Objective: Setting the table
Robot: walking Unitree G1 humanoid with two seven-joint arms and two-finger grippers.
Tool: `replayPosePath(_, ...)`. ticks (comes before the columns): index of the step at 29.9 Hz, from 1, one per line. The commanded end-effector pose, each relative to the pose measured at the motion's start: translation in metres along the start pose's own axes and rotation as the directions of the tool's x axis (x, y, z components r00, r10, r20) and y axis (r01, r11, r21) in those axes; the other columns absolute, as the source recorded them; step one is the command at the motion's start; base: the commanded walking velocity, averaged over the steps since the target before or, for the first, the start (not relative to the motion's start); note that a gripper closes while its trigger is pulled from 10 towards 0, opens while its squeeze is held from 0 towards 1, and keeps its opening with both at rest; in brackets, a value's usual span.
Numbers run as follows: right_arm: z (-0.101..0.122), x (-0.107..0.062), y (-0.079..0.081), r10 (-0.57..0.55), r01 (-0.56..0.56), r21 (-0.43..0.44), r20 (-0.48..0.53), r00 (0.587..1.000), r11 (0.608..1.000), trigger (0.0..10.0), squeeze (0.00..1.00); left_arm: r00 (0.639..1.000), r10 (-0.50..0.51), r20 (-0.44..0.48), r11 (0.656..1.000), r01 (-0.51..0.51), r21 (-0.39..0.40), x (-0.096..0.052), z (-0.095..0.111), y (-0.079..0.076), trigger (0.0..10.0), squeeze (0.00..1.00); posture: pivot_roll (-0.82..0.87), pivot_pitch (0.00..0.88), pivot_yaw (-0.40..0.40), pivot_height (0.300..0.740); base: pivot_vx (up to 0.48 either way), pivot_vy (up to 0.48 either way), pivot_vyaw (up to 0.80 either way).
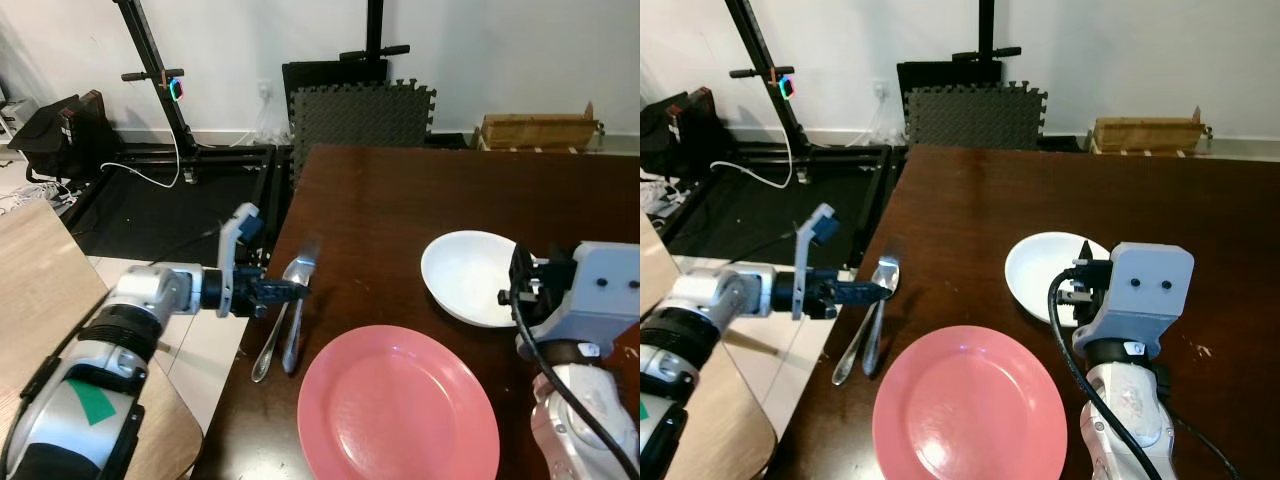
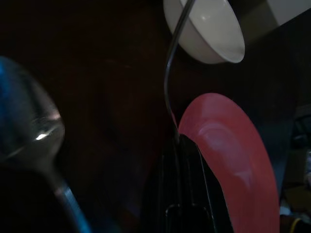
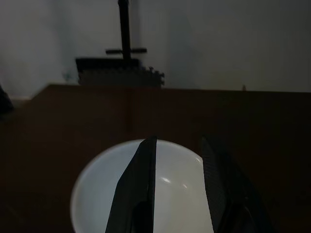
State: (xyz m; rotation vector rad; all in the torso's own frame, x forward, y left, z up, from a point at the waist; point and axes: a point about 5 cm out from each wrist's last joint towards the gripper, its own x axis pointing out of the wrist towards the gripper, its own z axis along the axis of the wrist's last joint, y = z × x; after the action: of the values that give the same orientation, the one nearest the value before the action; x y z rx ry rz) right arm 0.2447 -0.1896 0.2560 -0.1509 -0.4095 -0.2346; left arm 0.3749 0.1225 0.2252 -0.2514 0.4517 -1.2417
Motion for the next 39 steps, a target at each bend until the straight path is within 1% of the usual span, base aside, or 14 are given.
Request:
replayPosePath(1, 0.002, -0.006, 0.007, 0.043, -0.043, -0.038, -0.006, 0.999, 0.998, 10.0, 0.00, 1.000, -0.002, -0.007, 0.999, 0.002, -0.032, 0.003, -0.009, 0.003, 10.0, 0.00, -0.10, 0.263, 0.192, 0.740, 0.000, 0.000, 0.00)
replayPosePath(3, 0.004, -0.007, 0.013, 0.082, -0.082, -0.059, -0.005, 0.997, 0.995, 10.0, 0.00, 1.000, -0.016, 0.003, 0.998, 0.017, -0.053, 0.010, -0.012, 0.003, 10.0, 0.00, -0.11, 0.268, 0.186, 0.740, 0.000, 0.000, 0.00)
replayPosePath(6, 0.008, -0.006, 0.014, 0.098, -0.098, -0.054, 0.003, 0.995, 0.994, 10.0, 0.00, 1.000, -0.017, -0.009, 0.999, 0.016, -0.052, 0.013, -0.016, 0.004, 10.0, 0.00, -0.11, 0.273, 0.175, 0.740, 0.000, 0.000, 0.00)
replayPosePath(13, 0.009, -0.008, 0.014, 0.101, -0.101, -0.056, -0.004, 0.995, 0.993, 10.0, 0.00, 0.999, 0.039, -0.013, 0.998, -0.040, -0.049, 0.010, -0.022, 0.012, 10.0, 0.00, -0.11, 0.273, 0.169, 0.740, 0.000, 0.000, 0.00)
replayPosePath(16, 0.007, -0.010, 0.014, 0.099, -0.100, -0.058, -0.017, 0.995, 0.993, 10.0, 0.00, 0.995, 0.102, -0.018, 0.994, -0.102, -0.047, 0.004, -0.026, 0.018, 10.0, 0.00, -0.11, 0.265, 0.170, 0.740, 0.000, 0.000, 0.00)
replayPosePath(19, 0.007, -0.010, 0.015, 0.100, -0.101, -0.055, -0.021, 0.995, 0.993, 10.0, 0.00, 0.994, 0.105, -0.026, 0.993, -0.107, -0.044, 0.002, -0.027, 0.019, 10.0, 0.00, -0.10, 0.261, 0.166, 0.740, 0.000, 0.000, 0.00)
replayPosePath(22, 0.007, -0.010, 0.016, 0.101, -0.102, -0.052, -0.022, 0.995, 0.993, 10.0, 0.00, 0.994, 0.101, -0.035, 0.994, -0.102, -0.034, 0.002, -0.028, 0.019, 10.0, 0.00, -0.10, 0.261, 0.166, 0.740, 0.000, 0.000, 0.00)
replayPosePath(25, 0.007, -0.007, 0.018, 0.110, -0.110, -0.043, -0.019, 0.994, 0.993, 10.0, 0.00, 0.991, 0.121, -0.063, 0.993, -0.121, 0.002, 0.009, -0.030, 0.019, 10.0, 0.00, -0.10, 0.256, 0.160, 0.740, 0.000, 0.000, 0.00)
replayPosePath(30, 0.007, -0.006, 0.017, 0.107, -0.108, -0.040, -0.020, 0.994, 0.993, 10.0, 0.00, 0.987, 0.150, -0.058, 0.989, -0.150, 0.014, 0.010, -0.031, 0.021, 10.0, 0.00, -0.10, 0.256, 0.160, 0.740, 0.000, 0.000, 0.00)
replayPosePath(32, 0.005, -0.008, 0.016, 0.096, -0.096, -0.032, -0.030, 0.995, 0.995, 10.0, 0.00, 0.986, 0.154, -0.056, 0.988, -0.155, -0.001, 0.010, -0.034, 0.022, 10.0, 0.00, -0.09, 0.257, 0.165, 0.740, 0.000, 0.000, 0.00)
replayPosePath(33, 0.005, -0.009, 0.015, 0.093, -0.094, -0.030, -0.033, 0.995, 0.995, 10.0, 0.00, 0.985, 0.165, -0.055, 0.986, -0.165, -0.003, 0.010, -0.035, 0.023, 10.0, 0.27, -0.09, 0.258, 0.167, 0.740, 0.000, 0.000, 0.00)
replayPosePath(34, 0.005, -0.009, 0.015, 0.092, -0.093, -0.028, -0.034, 0.995, 0.995, 10.0, 0.00, 0.983, 0.173, -0.054, 0.985, -0.173, -0.003, 0.010, -0.035, 0.023, 10.0, 0.27, -0.09, 0.258, 0.167, 0.740, 0.000, 0.000, 0.00)
replayPosePath(35, 0.005, -0.009, 0.016, 0.092, -0.093, -0.028, -0.035, 0.995, 0.995, 10.0, 0.00, 0.983, 0.174, -0.054, 0.985, -0.174, -0.007, 0.010, -0.036, 0.023, 10.0, 1.00, -0.09, 0.259, 0.166, 0.740, 0.000, 0.000, 0.00)
replayPosePath(39, 0.005, -0.009, 0.016, 0.092, -0.093, -0.024, -0.035, 0.995, 0.995, 10.0, 0.00, 0.983, 0.178, -0.046, 0.984, -0.179, -0.018, 0.009, -0.036, 0.024, 10.0, 1.00, -0.09, 0.259, 0.167, 0.740, 0.000, 0.000, 0.00)
